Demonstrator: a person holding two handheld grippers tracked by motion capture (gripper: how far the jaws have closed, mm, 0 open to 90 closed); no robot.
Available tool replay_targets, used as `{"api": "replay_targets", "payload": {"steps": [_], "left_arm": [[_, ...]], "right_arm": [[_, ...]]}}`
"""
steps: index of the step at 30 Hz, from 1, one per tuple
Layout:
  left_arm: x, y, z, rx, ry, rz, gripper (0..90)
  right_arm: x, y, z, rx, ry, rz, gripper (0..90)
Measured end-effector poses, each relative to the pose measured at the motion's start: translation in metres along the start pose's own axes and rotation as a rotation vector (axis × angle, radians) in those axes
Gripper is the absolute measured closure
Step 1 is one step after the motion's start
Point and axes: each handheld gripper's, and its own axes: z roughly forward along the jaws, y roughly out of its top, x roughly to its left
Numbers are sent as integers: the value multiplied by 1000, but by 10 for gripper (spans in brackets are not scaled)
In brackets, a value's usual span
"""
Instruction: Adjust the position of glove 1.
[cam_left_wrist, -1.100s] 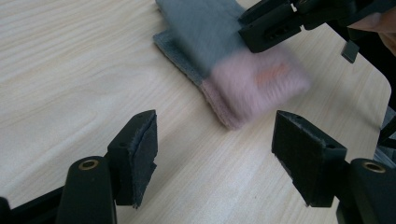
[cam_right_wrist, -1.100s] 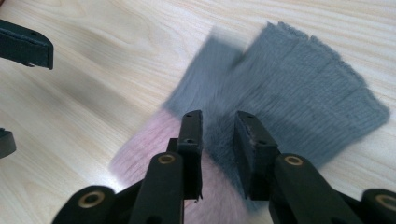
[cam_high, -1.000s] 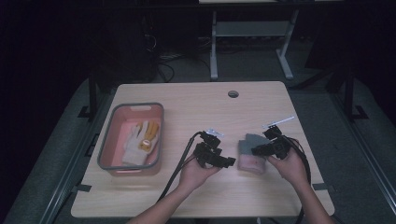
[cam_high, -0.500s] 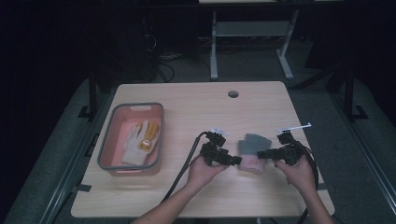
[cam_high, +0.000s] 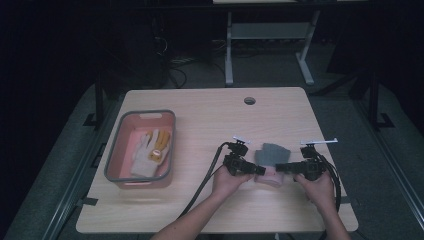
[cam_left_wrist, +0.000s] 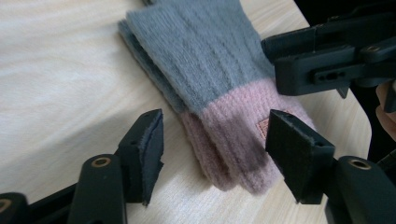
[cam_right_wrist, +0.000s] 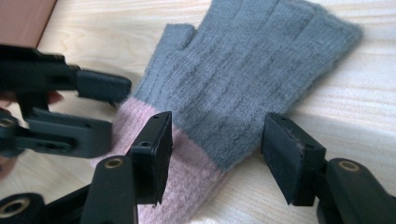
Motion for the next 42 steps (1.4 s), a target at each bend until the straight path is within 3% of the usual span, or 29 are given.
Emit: {"api": "replay_targets", "payload": {"steps": [6,13,25,35,42], "left_arm": [[0,-1,7,4,-8,-8,399],[-1,-2,7,4,1,-5,408],[3,-5,9,-2,-47,-47,523],[9,-11,7,-33,-107,-101,596],[13,-15,0,-47,-127,-100,607]], "right_arm": [[-5,-8,1,-42,29,64,431],[-10,-14,3,-36,49,107,423],[-13,-28,10,-78,143,204,570],[-10,-28,10,-85,161,184,651],[-6,-28,10,-92,194,175,666]]}}
